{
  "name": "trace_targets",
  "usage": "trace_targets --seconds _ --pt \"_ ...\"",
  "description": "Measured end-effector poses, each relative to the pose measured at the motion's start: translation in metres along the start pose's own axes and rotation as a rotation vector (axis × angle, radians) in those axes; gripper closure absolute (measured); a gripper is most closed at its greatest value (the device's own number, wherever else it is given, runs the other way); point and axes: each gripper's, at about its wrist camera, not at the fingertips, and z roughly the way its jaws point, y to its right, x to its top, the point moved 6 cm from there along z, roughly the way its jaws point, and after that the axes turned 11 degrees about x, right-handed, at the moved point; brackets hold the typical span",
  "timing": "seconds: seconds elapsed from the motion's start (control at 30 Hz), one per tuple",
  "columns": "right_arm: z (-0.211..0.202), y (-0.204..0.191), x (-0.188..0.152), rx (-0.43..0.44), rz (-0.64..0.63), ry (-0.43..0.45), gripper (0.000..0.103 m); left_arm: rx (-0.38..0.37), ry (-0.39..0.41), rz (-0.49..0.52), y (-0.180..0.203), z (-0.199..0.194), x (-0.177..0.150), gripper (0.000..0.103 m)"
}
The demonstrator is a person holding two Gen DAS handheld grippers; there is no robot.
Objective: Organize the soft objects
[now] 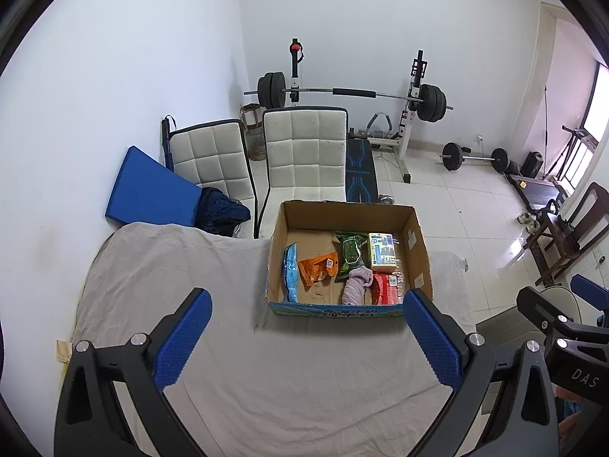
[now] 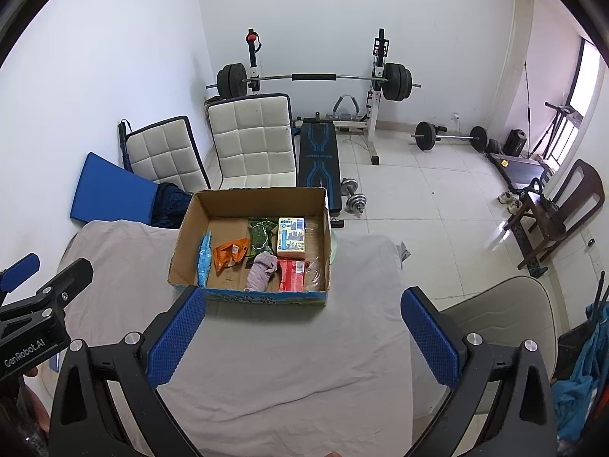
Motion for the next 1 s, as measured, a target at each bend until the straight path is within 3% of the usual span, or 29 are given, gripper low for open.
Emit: trace_targets --seconds 1.0 --pt "0.0048 0.0 -0.0001 -0.005 -0.023 0.006 0.0 -0.001 -0.001 -0.005 0.0045 0.0021 -0.0029 0.0"
